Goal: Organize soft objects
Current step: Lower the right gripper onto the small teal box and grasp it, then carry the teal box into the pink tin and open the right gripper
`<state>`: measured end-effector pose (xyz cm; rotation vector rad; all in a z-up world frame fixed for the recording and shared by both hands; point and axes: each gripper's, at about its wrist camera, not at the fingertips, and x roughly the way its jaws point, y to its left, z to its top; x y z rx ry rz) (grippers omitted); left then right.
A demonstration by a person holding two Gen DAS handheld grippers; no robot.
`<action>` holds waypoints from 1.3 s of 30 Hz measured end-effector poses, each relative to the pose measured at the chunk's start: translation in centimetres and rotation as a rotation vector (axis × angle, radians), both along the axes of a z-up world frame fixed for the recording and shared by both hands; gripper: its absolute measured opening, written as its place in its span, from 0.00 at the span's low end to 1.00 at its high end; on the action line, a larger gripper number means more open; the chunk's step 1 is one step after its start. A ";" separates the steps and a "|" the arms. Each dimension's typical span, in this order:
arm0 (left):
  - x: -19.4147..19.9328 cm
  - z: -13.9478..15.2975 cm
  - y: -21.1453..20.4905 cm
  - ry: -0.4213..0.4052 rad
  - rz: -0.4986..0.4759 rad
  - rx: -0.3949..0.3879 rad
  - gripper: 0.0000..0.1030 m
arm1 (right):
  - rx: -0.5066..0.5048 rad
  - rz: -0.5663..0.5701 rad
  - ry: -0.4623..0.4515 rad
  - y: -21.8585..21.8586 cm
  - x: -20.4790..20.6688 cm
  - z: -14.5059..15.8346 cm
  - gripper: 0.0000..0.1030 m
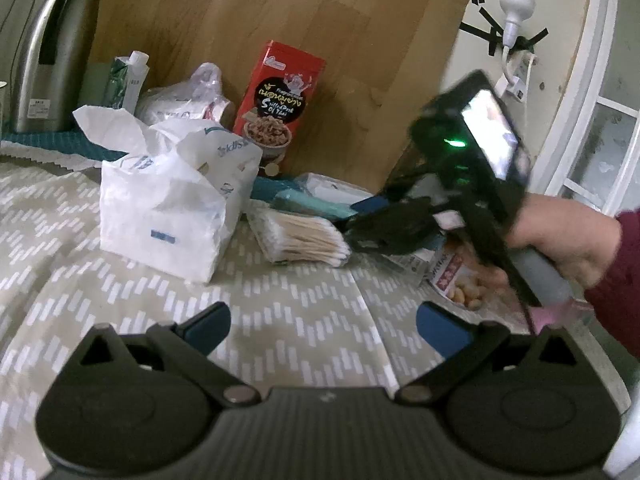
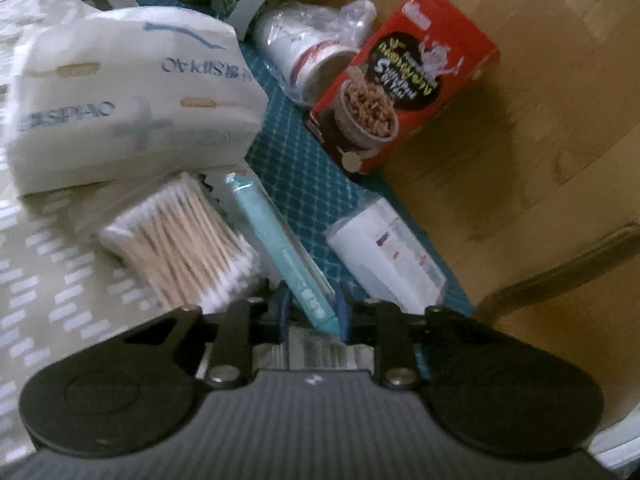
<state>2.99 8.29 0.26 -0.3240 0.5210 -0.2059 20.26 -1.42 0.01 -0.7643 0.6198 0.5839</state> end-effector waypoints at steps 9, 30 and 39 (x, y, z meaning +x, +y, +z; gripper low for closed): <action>0.2 -0.1 0.4 0.017 0.020 -0.030 1.00 | 0.383 -0.110 0.182 -7.1 -5.9 4.1 0.14; 1.3 1.2 -4.3 0.105 -0.043 0.107 0.96 | 0.664 -0.278 0.139 -15.4 -17.3 -0.6 0.51; 4.4 1.8 -9.5 0.257 -0.219 0.024 0.78 | 0.771 -0.296 0.205 -15.8 -16.5 -1.9 0.42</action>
